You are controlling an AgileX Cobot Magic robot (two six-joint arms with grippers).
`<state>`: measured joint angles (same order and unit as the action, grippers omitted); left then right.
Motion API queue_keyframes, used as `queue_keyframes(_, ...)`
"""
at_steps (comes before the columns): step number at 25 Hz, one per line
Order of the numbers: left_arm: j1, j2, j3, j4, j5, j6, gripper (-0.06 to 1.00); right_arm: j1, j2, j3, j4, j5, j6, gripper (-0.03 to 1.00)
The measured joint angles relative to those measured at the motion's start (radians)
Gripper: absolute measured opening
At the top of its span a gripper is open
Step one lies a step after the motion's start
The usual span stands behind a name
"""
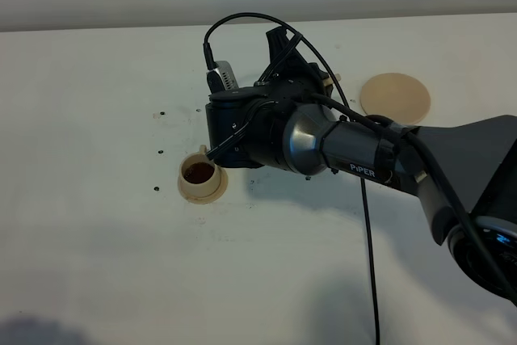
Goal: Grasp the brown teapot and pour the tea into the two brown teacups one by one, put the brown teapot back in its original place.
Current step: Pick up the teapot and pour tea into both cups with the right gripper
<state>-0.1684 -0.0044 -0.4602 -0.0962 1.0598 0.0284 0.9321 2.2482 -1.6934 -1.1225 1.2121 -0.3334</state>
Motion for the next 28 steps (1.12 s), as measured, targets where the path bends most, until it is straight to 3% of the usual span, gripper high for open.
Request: queue_keyframes(28, 0.000, 0.000, 0.000, 0.000, 0.000, 0.000, 0.24, -0.008, 0.010, 0.058, -0.075, -0.001, -0.006, 0.11)
